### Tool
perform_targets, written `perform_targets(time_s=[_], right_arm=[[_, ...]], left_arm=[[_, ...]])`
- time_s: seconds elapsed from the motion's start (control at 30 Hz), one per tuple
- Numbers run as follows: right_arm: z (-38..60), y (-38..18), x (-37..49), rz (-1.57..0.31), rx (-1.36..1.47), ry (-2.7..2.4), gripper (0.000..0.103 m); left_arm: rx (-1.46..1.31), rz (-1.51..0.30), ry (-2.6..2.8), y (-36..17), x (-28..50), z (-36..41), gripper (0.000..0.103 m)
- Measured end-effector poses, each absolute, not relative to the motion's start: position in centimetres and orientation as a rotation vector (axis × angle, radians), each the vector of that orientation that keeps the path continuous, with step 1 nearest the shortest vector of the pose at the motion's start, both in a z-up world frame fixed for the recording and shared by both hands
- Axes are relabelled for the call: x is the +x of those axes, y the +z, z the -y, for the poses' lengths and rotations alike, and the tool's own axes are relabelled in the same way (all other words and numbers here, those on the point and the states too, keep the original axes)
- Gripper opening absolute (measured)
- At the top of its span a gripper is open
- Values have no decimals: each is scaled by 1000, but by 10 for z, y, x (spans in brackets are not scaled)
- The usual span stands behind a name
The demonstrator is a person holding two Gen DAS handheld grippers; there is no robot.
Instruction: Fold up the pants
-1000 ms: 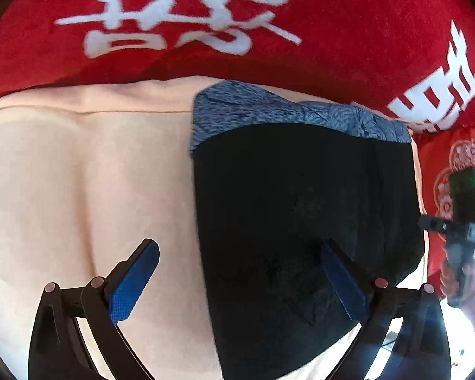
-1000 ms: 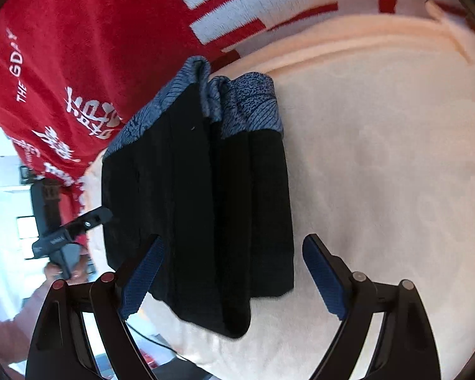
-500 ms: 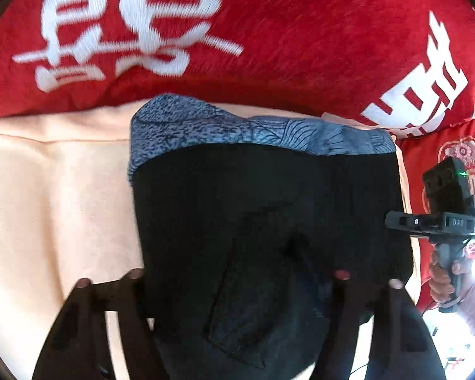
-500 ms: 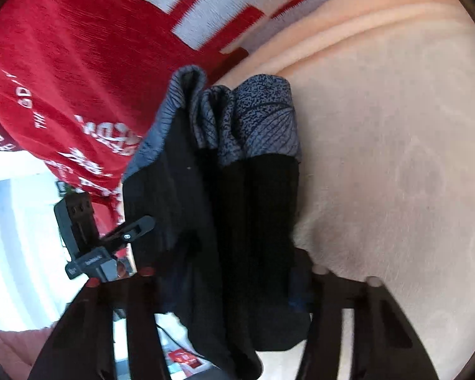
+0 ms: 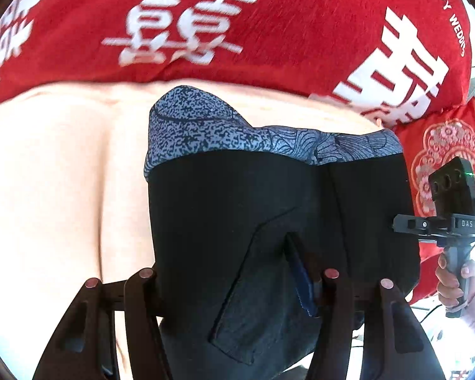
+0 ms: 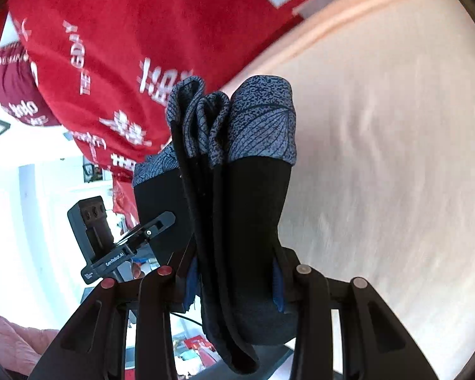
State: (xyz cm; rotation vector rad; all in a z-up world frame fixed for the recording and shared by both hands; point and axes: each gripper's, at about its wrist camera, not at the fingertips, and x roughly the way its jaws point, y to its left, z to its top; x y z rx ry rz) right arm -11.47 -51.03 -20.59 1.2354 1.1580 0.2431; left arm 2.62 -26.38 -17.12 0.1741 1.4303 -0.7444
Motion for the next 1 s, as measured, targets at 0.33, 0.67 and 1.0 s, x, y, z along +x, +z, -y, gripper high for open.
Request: perform_targets(time_s=[0.33, 0.67, 1.0], right_arm=[[472, -258, -142, -1241, 1125, 87, 62], [457, -230, -135, -1333, 932, -173, 86], [440, -175, -158, -1458, 647, -451, 90]], left_arm=[[216, -1422, -647, -232, 9, 224, 103], [416, -1370, -584, -213, -9, 244, 103], [482, -1411, -505, -178, -37, 217, 103]])
